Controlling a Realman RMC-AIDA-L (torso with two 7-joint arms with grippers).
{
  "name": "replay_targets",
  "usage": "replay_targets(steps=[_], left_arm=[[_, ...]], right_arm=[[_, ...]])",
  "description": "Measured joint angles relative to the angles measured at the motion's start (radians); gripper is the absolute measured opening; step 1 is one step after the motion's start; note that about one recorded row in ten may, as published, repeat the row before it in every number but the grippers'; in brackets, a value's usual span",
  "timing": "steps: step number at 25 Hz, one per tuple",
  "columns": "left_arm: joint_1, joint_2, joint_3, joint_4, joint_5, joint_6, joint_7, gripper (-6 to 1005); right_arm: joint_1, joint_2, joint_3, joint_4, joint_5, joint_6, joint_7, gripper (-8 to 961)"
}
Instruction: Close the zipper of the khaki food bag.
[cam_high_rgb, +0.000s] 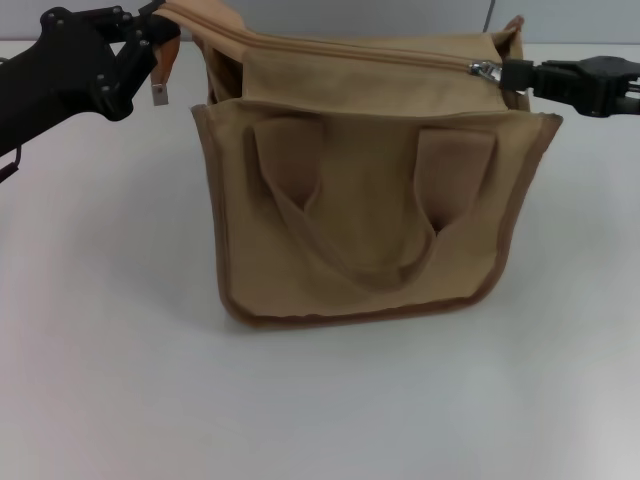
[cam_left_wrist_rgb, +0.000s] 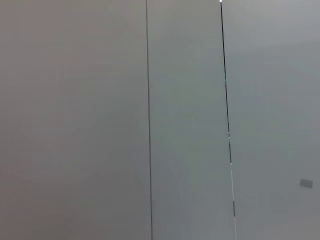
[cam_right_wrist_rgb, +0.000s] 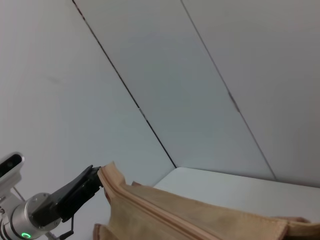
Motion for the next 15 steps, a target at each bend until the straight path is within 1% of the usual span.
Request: replay_targets(steps=[4, 11, 13, 15], left_arm=[[-0.003, 0.000, 0.002, 0.000, 0.002, -0.003, 0.000, 24], [-0.007, -0.001, 0.006, 0.000, 0.001, -0.010, 0.000, 24], [-0.007, -0.001, 0.007, 0.000, -0.001, -0.011, 0.001, 24], [-0.007, -0.001, 0.007, 0.000, -0.002, -0.012, 0.001, 24]], right_arm=[[-0.010, -0.001, 0.028, 0.001, 0.000, -0.020, -0.010, 23], [-0.010, -0.003, 0.043, 0.004, 0.006, -0.041, -0.013, 25], [-0.003, -0.012, 0.048, 0.018, 0.008, -0.061, -0.013, 26], [-0.002, -0.013, 0.049, 0.022, 0.009, -0.066, -0.014, 26]])
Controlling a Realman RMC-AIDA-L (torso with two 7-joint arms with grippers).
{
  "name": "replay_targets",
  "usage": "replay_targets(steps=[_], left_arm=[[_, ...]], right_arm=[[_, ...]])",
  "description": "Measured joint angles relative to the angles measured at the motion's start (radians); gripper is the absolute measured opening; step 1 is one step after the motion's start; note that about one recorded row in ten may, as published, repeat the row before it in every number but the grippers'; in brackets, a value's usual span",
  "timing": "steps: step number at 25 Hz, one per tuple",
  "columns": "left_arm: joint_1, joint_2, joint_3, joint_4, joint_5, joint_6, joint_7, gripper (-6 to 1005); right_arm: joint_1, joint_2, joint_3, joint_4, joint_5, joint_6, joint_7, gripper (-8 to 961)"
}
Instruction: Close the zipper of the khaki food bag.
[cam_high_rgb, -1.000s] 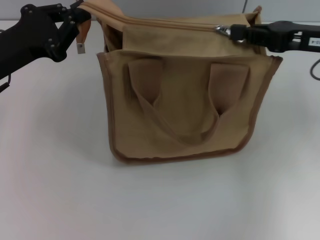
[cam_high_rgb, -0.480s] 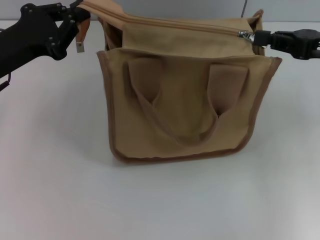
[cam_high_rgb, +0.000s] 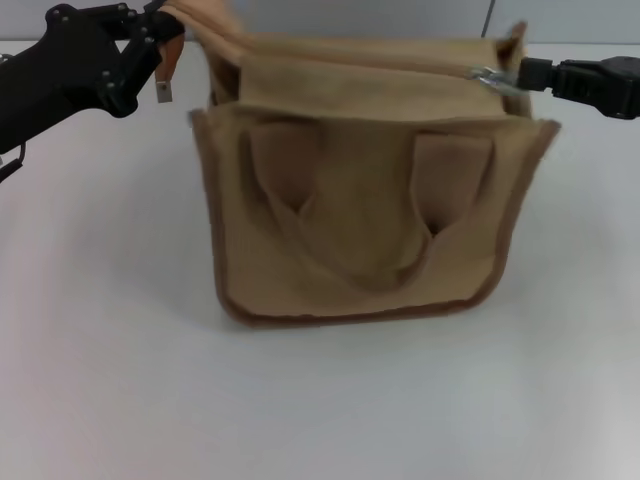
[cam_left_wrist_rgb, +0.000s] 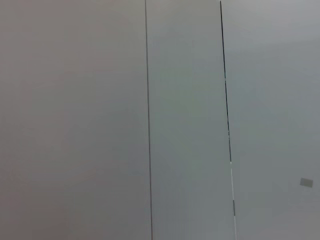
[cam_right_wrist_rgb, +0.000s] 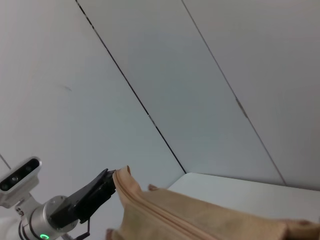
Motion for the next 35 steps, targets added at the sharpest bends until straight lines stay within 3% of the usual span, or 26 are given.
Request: replay_targets(steps=[3, 11, 15, 18, 21, 22, 27, 31, 33, 35], left_arm=[[0.000, 0.000, 0.000, 0.000, 0.000, 0.000, 0.001, 24], [0.000, 0.000, 0.001, 0.000, -0.001, 0.000, 0.001, 24], [0.000, 0.000, 0.001, 0.000, -0.001, 0.000, 0.001, 24], [0.000, 0.000, 0.001, 0.000, -0.001, 0.000, 0.001, 24], [0.000, 0.000, -0.001, 0.000, -0.001, -0.002, -0.001, 24], [0.001, 0.000, -0.003, 0.000, -0.001, -0.002, -0.004, 24], [0.003, 0.001, -0.005, 0.000, 0.002, -0.007, -0.006, 24], [0.005, 0.001, -0.002, 0.000, 0.002, -0.013, -0.011, 24], [0.006, 0.001, -0.002, 0.000, 0.005, -0.022, -0.021, 24], [0.007, 0.001, -0.001, 0.000, 0.006, -0.025, -0.024, 24]], right_arm=[[0.002, 0.000, 0.000, 0.002, 0.000, -0.010, -0.017, 27], [0.003, 0.002, 0.005, 0.003, 0.003, -0.030, -0.059, 238], [-0.003, 0.001, 0.030, 0.004, 0.023, -0.051, -0.085, 478], [-0.013, 0.000, 0.053, 0.007, 0.045, -0.093, -0.119, 588], [-0.033, -0.004, 0.116, 0.044, 0.087, -0.218, -0.220, 698], [-0.044, -0.015, 0.144, 0.090, 0.108, -0.326, -0.307, 709], [-0.077, -0.023, 0.152, 0.142, 0.112, -0.470, -0.474, 762], [-0.149, 0.009, 0.135, 0.153, 0.049, -0.491, -0.679, 772], [-0.169, 0.029, 0.130, 0.183, -0.068, -0.480, -0.815, 771], [-0.168, 0.032, 0.130, 0.200, -0.113, -0.471, -0.847, 772]])
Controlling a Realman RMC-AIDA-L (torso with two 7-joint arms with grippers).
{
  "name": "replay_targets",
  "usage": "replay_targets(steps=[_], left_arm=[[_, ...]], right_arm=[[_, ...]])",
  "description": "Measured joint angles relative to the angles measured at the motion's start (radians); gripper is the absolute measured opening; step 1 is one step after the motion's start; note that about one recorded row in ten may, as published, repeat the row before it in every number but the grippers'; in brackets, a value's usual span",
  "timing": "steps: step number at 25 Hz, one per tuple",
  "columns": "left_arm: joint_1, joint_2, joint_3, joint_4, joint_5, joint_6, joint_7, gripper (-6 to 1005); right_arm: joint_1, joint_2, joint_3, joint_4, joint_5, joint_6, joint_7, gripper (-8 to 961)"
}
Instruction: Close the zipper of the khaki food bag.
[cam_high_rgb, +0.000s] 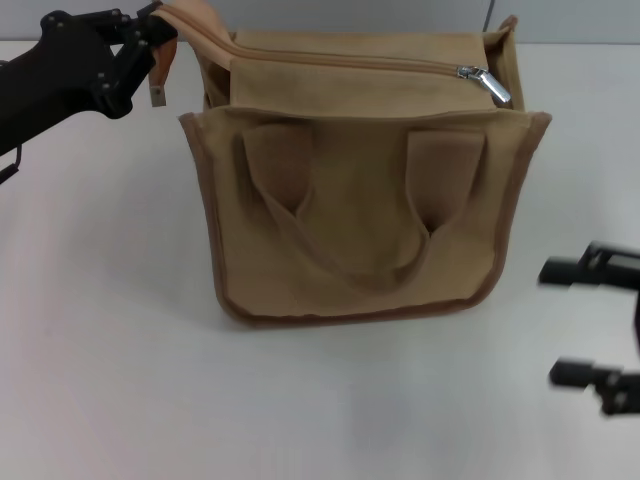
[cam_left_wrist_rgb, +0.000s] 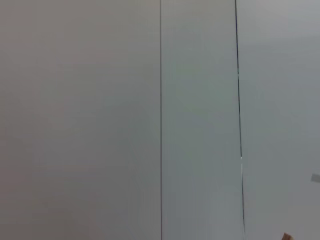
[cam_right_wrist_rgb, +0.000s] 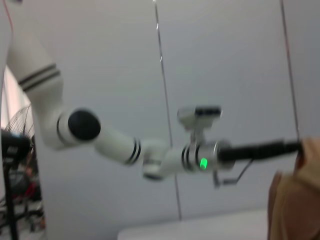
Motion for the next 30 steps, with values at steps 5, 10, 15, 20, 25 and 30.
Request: replay_targets(steps=[5, 10, 15, 20, 25, 30], left_arm=[[0.006, 0.003, 0.002, -0.017, 0.003, -0.012, -0.011, 24], [0.013, 0.016, 0.015, -0.021, 0.020, -0.010, -0.043, 24], [0.010, 0.035, 0.018, 0.024, 0.090, 0.000, -0.136, 24], [0.012, 0.035, 0.018, 0.065, 0.109, 0.008, -0.174, 24], [0.013, 0.042, 0.019, 0.116, 0.129, 0.053, -0.207, 217], [0.003, 0.096, 0.014, 0.326, 0.246, 0.238, -0.406, 700]], right_arm=[[0.017, 0.001, 0.000, 0.084, -0.124, 0.058, -0.070, 773], [0.019, 0.001, 0.000, 0.111, -0.131, 0.080, -0.082, 772], [0.019, 0.002, 0.000, 0.111, -0.132, 0.078, -0.080, 772], [0.020, 0.002, 0.001, 0.111, -0.133, 0.080, -0.079, 771], [0.028, 0.000, 0.003, 0.111, -0.134, 0.083, -0.077, 772], [0.033, -0.006, 0.002, 0.112, -0.135, 0.091, -0.065, 773]])
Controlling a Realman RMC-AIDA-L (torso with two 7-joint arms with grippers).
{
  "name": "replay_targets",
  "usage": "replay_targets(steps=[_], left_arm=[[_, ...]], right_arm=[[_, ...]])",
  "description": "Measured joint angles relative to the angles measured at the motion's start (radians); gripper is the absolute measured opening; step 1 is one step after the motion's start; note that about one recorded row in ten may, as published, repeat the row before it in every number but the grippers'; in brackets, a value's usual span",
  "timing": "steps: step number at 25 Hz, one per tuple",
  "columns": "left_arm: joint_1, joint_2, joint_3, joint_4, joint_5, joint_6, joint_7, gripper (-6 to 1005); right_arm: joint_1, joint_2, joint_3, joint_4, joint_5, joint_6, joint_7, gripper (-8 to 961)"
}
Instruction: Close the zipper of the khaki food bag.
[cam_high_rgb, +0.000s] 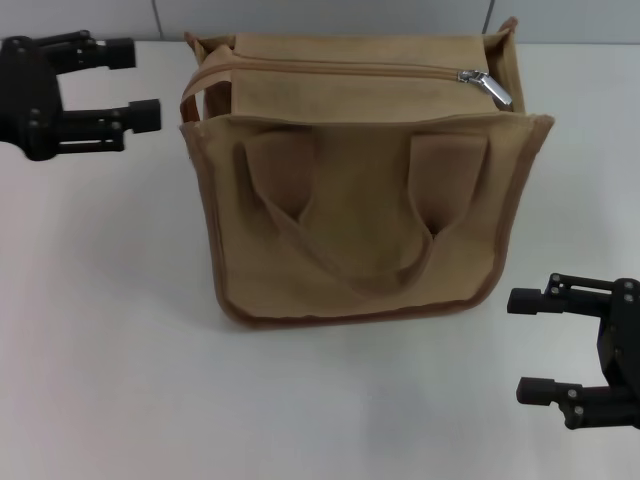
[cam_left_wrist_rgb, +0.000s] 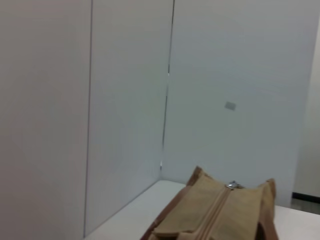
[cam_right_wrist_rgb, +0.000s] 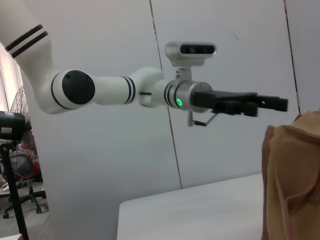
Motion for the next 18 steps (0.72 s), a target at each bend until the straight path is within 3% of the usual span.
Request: replay_targets(steps=[2, 4, 8, 9, 13, 16, 18], left_arm=[[-0.005, 0.035, -0.006, 0.013, -0.031, 0.099, -0.069, 771], [-0.005, 0.040, 0.013, -0.016, -0.079, 0.141, -0.084, 842], [-0.002, 0.039, 0.057, -0.049, -0.114, 0.152, -0.082, 842], [-0.003, 0.030, 0.137, -0.116, -0.137, 0.153, -0.074, 842], [-0.011, 0.016, 0.189, -0.179, -0.140, 0.153, -0.053, 842], [-0.016, -0.025, 0.269, -0.302, -0.129, 0.148, 0.053, 842], [-0.016, -0.025, 0.269, -0.302, -0.129, 0.148, 0.053, 842]], right_arm=[[0.001, 0.000, -0.001, 0.000, 0.000, 0.001, 0.001, 773], [0.002, -0.001, -0.001, 0.000, 0.000, 0.002, 0.001, 773], [0.003, -0.001, -0.001, 0.000, 0.000, 0.008, 0.002, 772], [0.003, -0.001, -0.001, 0.000, -0.001, 0.013, 0.002, 772], [0.002, -0.001, -0.001, 0.001, -0.009, 0.024, 0.002, 772], [0.001, -0.001, -0.001, 0.003, -0.020, 0.041, 0.002, 771], [0.001, 0.001, -0.001, 0.003, -0.031, 0.047, 0.002, 771]])
